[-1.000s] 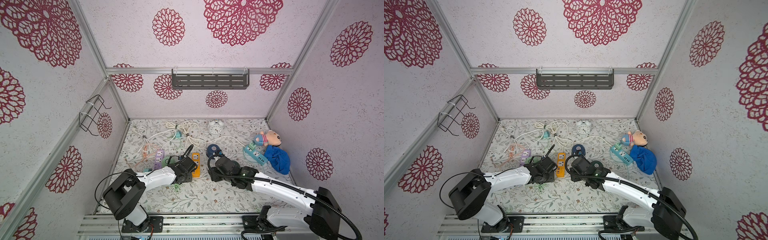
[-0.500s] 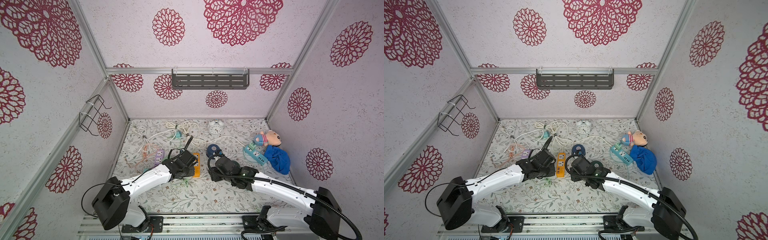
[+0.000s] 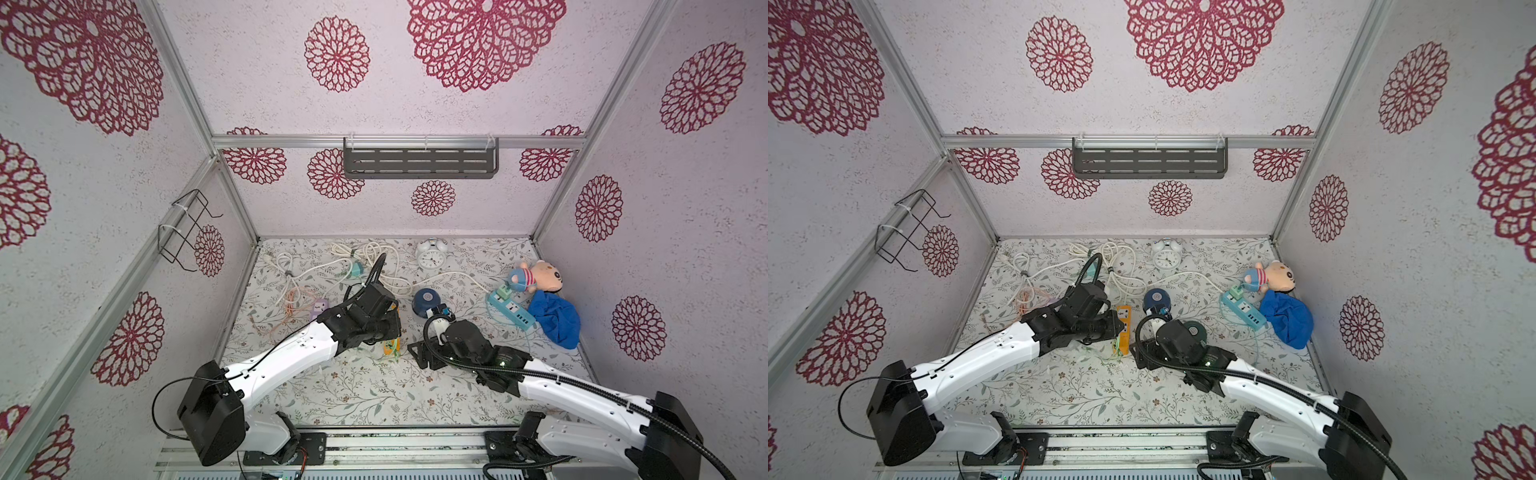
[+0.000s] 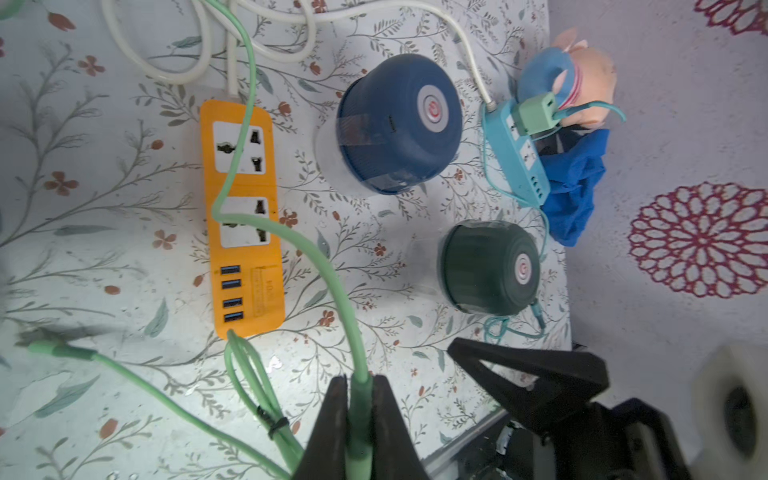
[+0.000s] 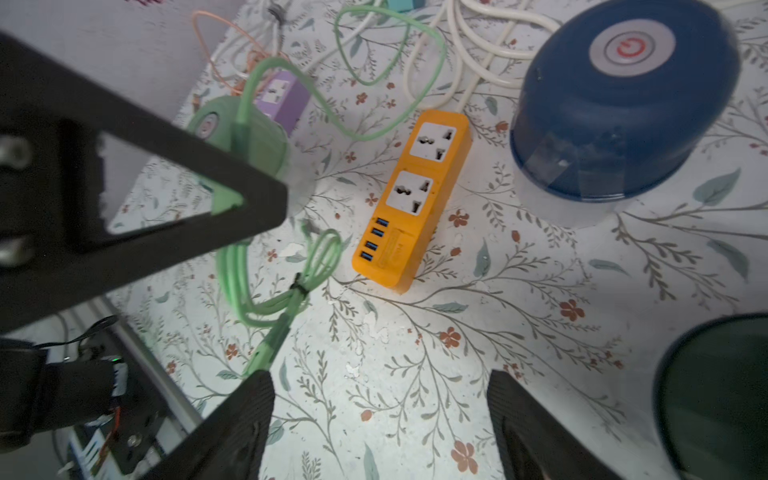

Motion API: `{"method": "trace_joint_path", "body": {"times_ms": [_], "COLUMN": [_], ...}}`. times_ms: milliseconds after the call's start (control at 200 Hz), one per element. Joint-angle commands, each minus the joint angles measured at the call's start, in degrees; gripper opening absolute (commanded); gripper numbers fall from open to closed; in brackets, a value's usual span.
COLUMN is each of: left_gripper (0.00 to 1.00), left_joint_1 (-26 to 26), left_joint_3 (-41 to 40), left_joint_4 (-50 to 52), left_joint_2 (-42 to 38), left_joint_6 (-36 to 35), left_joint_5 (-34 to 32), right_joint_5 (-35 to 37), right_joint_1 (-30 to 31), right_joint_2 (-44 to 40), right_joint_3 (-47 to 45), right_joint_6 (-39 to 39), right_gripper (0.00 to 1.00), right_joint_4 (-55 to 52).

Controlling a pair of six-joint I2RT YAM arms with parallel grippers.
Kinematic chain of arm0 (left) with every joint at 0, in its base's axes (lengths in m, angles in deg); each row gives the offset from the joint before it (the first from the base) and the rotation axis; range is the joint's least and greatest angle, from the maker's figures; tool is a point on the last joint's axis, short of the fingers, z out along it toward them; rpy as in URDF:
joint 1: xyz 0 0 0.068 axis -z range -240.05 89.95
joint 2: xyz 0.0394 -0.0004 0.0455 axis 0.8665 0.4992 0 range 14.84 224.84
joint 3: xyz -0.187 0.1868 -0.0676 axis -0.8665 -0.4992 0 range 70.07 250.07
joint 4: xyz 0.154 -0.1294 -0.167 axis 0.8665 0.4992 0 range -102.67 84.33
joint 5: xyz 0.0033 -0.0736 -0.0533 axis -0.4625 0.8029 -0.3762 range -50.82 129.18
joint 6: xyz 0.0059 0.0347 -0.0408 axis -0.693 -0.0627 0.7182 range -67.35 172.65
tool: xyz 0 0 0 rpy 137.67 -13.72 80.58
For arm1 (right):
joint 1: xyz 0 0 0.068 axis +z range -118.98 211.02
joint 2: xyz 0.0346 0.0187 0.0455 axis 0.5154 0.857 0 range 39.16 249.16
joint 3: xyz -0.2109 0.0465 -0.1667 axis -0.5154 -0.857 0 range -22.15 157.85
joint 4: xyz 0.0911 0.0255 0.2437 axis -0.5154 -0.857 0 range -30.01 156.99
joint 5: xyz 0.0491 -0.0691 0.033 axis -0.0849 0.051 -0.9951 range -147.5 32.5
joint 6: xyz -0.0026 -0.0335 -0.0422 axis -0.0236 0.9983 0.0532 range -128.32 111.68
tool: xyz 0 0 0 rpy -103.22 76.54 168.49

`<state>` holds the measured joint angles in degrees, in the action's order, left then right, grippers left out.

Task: Charge the cordless meat grinders
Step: Pick up the charging cable from the center of the board.

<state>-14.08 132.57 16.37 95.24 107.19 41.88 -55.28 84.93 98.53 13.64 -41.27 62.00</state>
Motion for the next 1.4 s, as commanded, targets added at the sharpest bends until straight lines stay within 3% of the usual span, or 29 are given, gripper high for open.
{"method": "trace_joint_path", "body": {"times_ms": [0,170,375,701,981,1156,1236,1276,1331,1396], "left_gripper": [0.11,0.11,0.12,0.12,0.12,0.14,0.22,0.31,0.54,0.80], "left_joint_1": [-0.1,-0.1,0.0,-0.1,-0.2,-0.4,-0.9,-1.4,-2.3,-3.9], "left_joint_3": [2.5,5.5,8.0,10.3,10.6,10.6,10.6,10.7,10.8,11.2], "left_joint_4": [-2.8,-2.3,-2.3,-3.7,-5.2,-5.3,-5.0,-4.7,-4.4,-3.0], "left_joint_2": [0.8,1.4,0.7,-1.4,-4.1,-5.4,-6.1,-6.4,-6.8,-7.1], "left_joint_6": [1.8,2.7,3.9,6.6,8.0,8.4,8.1,8.0,7.5,6.3], "left_joint_5": [1.2,1.3,1.4,3.2,3.4,2.9,2.2,1.8,1.5,0.6], "right_joint_5": [-5.9,-8.3,-6.7,-1.0,-5.8,-8.5,-9.7,-10.2,-10.4,-10.9], "right_joint_1": [-0.2,-0.3,-0.2,-0.7,-3.6,-4.0,-4.0,-3.9,-4.1,-4.5], "right_joint_2": [-5.1,-9.4,-5.1,4.1,8.6,10.2,10.3,10.1,9.7,9.1], "right_joint_3": [-4.1,-9.9,-9.6,-4.5,-0.9,1.4,2.7,3.2,4.3,6.0], "right_joint_6": [1.0,1.3,3.1,6.3,5.5,5.1,4.5,3.9,3.1,2.0], "right_gripper": [0.80,0.74,0.88,0.86,0.58,0.34,0.21,0.11,0.00,0.00], "right_joint_4": [11.6,18.1,19.6,23.8,29.2,29.1,28.2,27.5,26.0,24.0]}}
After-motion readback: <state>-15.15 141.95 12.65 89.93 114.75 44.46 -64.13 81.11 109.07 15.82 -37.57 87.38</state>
